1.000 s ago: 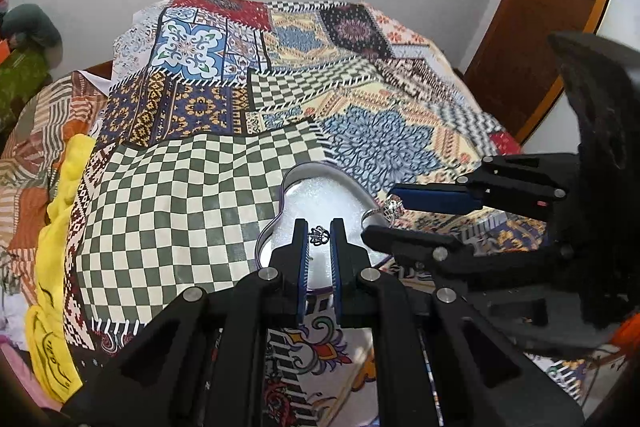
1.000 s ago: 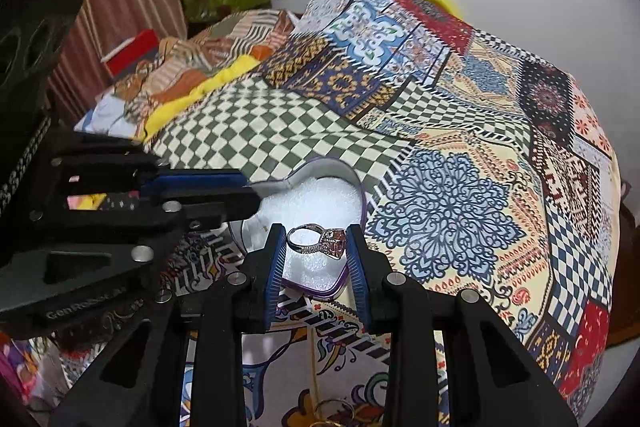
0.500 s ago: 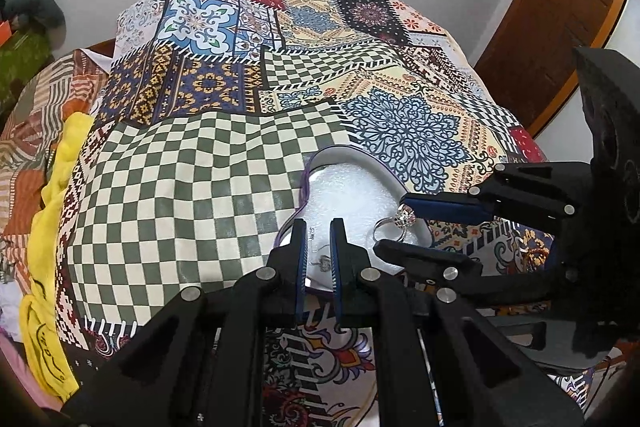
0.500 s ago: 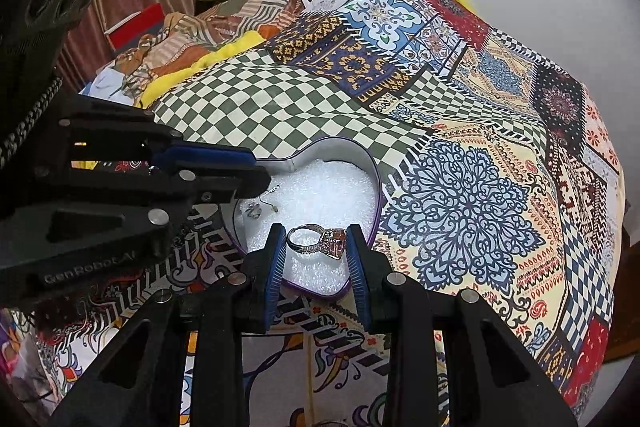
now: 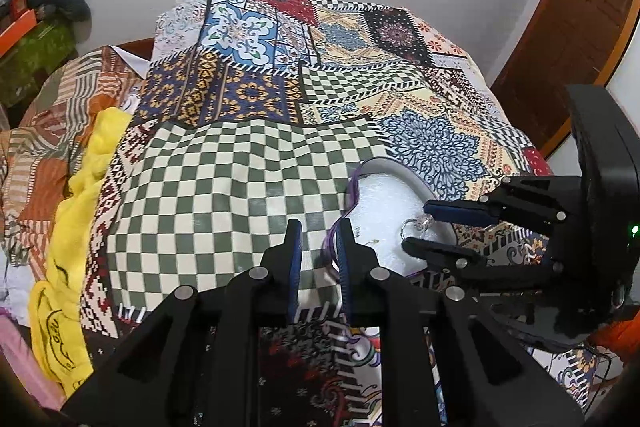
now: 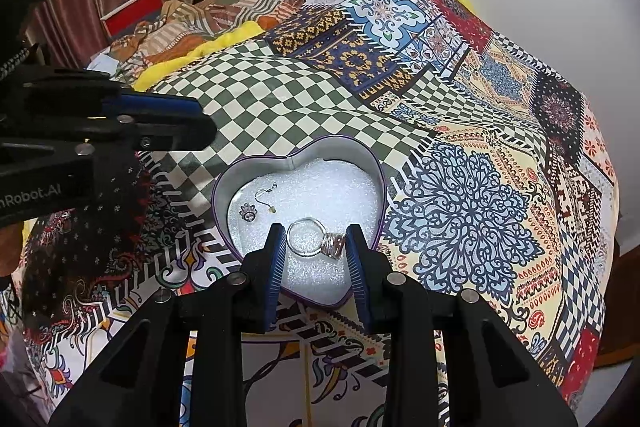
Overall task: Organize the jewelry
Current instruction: 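Open the right gripper to drop the ring into the tin, lift away, then move both grippers toward the loose jewelry beside the tin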
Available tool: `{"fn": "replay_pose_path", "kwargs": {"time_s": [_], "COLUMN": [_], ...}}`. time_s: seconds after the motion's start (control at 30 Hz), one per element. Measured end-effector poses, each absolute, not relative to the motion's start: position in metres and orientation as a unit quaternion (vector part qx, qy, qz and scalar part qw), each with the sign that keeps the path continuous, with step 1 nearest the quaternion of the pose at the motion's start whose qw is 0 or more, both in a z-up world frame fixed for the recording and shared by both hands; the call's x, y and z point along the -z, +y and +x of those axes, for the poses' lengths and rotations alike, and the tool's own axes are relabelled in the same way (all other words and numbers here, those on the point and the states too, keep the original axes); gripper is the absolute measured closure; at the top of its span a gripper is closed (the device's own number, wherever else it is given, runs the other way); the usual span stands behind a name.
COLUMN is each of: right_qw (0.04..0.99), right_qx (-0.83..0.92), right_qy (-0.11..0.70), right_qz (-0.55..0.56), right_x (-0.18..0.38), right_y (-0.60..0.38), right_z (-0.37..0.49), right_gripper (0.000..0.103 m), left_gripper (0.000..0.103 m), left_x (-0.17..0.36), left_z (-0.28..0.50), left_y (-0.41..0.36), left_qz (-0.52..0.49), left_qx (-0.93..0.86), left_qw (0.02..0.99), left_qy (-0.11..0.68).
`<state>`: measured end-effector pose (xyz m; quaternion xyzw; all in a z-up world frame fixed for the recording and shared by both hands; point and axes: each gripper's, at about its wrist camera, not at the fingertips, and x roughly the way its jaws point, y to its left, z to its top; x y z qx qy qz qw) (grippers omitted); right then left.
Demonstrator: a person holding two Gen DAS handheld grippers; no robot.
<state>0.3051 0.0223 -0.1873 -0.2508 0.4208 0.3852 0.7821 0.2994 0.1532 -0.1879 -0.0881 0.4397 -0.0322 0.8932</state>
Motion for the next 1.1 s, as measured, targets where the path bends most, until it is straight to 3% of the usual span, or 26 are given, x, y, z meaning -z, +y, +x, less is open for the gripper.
{"fn": "replay_pose_path", "kwargs": {"time_s": [0.63,0.8,0.93,1.1], "right_qw": [0.823,0.847,0.863,0.872], "right_qx": [-0.36,-0.34,-0.323,-0.306], "right_qy": [0.388,0.371,0.358,0.36], "right_qz": [-0.207,-0.172,-0.151,-0.126], "right_x": [0.13,0.103,0.092,0.089], "right_y": [-0.026,-0.063,-0.086,-0.114], "right_z": [0.273,0.26,0.252,0.243], "right_gripper": [0.075,0.074,0.058,0.056], "left_gripper": [0.086,0.068,0.061,0.056], "left_x": [0.152,0.138,0.132,0.131], "left_z": [0.252,0.233,0.221,0.207], "left_y": [0.127,0.108,0.091,0.066], "left_qz": [-0.061,-0.047,-0.032,-0.02], "left_qx": [0.031,0.036,0.042,0.053], "left_qw": [0.904,0.911,0.914,0.914], "left_qy": [0.422,0.408,0.402,0.401]}}
